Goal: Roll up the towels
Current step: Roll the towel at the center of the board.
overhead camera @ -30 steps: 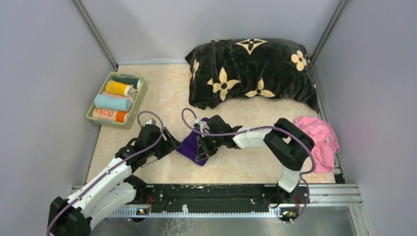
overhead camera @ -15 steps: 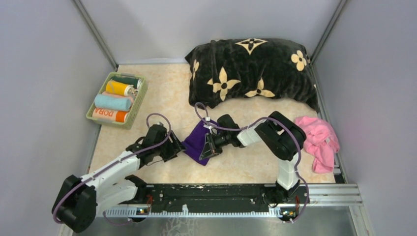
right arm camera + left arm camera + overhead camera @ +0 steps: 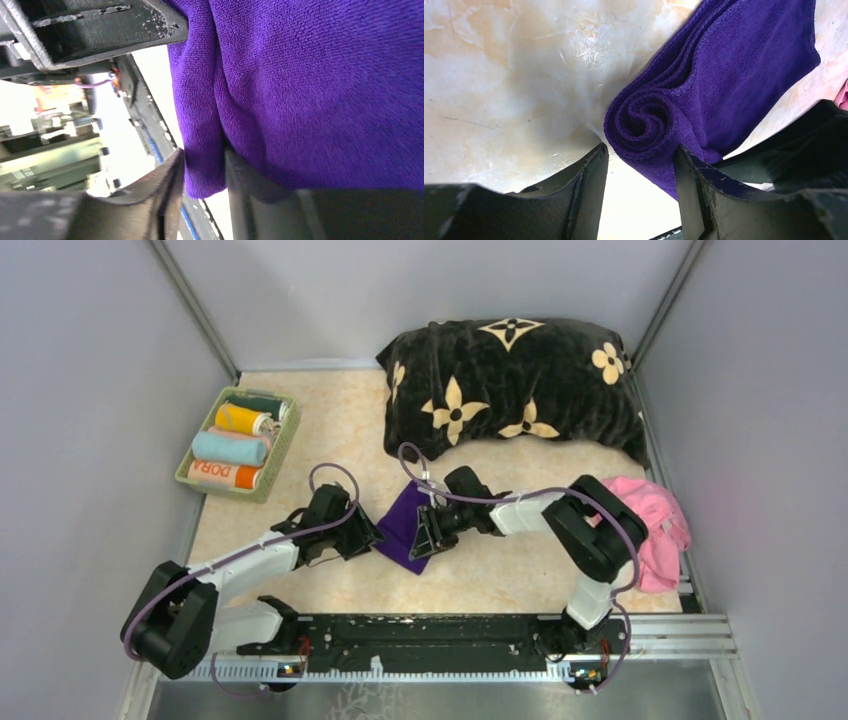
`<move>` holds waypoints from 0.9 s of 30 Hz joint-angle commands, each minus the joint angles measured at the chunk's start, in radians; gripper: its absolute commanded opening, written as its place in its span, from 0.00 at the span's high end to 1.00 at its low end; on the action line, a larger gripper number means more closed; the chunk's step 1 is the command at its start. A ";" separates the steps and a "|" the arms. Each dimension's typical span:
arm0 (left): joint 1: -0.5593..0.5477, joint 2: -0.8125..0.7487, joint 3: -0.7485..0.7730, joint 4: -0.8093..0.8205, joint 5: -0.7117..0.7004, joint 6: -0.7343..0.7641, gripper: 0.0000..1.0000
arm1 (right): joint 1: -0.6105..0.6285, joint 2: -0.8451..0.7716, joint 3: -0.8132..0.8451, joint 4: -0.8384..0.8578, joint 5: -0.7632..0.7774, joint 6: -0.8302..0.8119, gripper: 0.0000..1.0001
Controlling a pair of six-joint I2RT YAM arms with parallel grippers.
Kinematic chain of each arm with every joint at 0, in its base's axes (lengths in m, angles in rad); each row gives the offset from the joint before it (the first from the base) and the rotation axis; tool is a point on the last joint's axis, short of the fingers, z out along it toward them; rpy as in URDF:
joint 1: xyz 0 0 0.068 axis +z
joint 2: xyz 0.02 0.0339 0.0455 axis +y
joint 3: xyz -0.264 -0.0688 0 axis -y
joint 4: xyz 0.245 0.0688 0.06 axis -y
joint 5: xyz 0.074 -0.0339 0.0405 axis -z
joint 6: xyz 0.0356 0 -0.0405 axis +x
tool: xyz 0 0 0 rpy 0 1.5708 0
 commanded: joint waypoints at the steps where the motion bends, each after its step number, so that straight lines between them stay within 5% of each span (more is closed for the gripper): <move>1: 0.004 0.029 -0.020 -0.018 -0.030 0.012 0.43 | 0.031 -0.173 0.074 -0.217 0.205 -0.200 0.59; 12: 0.004 0.049 -0.017 -0.024 -0.029 0.010 0.43 | 0.363 -0.309 0.171 -0.414 0.859 -0.449 0.53; 27: 0.004 0.062 -0.013 -0.021 -0.021 0.009 0.42 | 0.565 -0.033 0.261 -0.417 1.183 -0.557 0.54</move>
